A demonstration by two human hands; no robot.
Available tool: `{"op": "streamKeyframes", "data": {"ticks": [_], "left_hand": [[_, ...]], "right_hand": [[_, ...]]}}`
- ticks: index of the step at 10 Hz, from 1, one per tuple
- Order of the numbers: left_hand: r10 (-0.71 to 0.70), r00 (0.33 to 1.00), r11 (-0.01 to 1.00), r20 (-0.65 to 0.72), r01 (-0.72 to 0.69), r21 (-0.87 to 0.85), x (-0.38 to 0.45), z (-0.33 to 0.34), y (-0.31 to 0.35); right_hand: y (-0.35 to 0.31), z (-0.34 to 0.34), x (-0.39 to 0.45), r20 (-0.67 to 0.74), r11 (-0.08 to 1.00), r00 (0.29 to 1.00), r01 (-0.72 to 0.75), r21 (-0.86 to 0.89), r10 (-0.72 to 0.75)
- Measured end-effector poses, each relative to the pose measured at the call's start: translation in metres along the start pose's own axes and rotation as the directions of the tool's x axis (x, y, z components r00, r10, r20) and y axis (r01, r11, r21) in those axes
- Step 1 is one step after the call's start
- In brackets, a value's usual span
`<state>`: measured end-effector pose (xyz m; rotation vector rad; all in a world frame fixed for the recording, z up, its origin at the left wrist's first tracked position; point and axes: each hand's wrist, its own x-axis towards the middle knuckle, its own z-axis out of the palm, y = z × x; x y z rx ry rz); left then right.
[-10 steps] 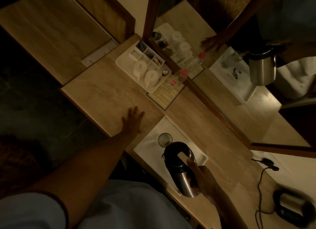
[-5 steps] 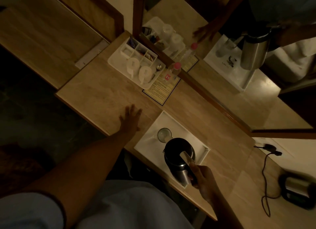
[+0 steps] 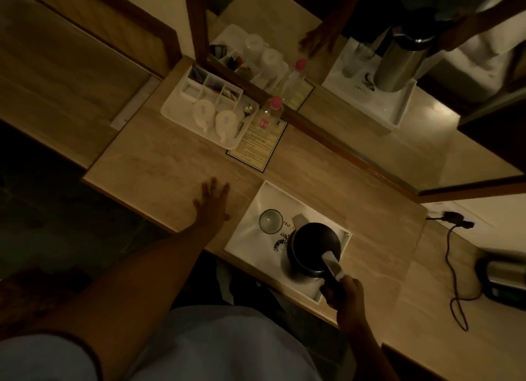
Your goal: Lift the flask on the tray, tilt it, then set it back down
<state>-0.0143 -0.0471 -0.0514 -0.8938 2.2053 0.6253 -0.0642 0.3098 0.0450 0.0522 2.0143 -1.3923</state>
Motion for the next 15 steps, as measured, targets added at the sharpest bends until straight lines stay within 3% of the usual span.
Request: {"op": "streamKeyframes", "data": {"ticks": [2, 3, 4, 6, 9, 11, 13, 14, 15], "left_hand": [[-0.003, 1.0, 1.0, -0.015, 0.003, 0.016, 0.003, 0.005, 0.001], [0.009, 0.999, 1.0, -0.033, -0.008, 0.02, 0.006, 0.01, 0.001], [0.006, 0.999, 0.999, -0.042, -0.004, 0.046, 0.011, 0.014, 0.002], [0.021, 0.998, 0.999, -0.054, -0.019, 0.037, 0.017, 0.023, 0.002], [0.03, 0.999, 0.999, -0.039, -0.029, 0.015, 0.019, 0.025, 0.002], [0.03, 0.999, 0.999, -0.035, -0.03, 0.018, 0.018, 0.026, 0.002], [0.011, 1.0, 1.0, -0.026, -0.01, 0.024, 0.01, 0.018, 0.008], [0.009, 0.999, 1.0, -0.05, -0.009, 0.004, 0.008, 0.012, 0.005], [0.022, 0.986, 0.998, -0.164, -0.031, -0.051, 0.002, 0.003, 0.002]], "right_hand": [[0.035, 0.007, 0.009, -0.264, 0.994, 0.961, -0.098, -0.042, 0.084], [0.043, 0.015, 0.011, -0.37, 0.974, 0.917, -0.068, 0.218, 0.146], [0.05, 0.023, 0.016, -0.391, 0.923, 0.91, 0.023, 0.384, 0.14], [0.06, 0.03, 0.022, -0.446, 0.895, 0.893, 0.154, 0.419, 0.055], [0.083, 0.03, 0.023, -0.476, 0.894, 0.871, 0.114, 0.434, 0.12], [0.078, 0.02, 0.016, -0.352, 0.922, 0.936, 0.143, 0.359, -0.008], [0.045, -0.021, 0.009, -0.256, 0.949, 0.92, 0.314, 0.023, -0.298], [0.02, -0.054, 0.025, -0.316, 0.836, 0.774, 0.493, -0.242, -0.548], [-0.018, -0.069, 0.049, -0.194, 0.687, 0.686, 0.579, -0.439, -0.701]]}}
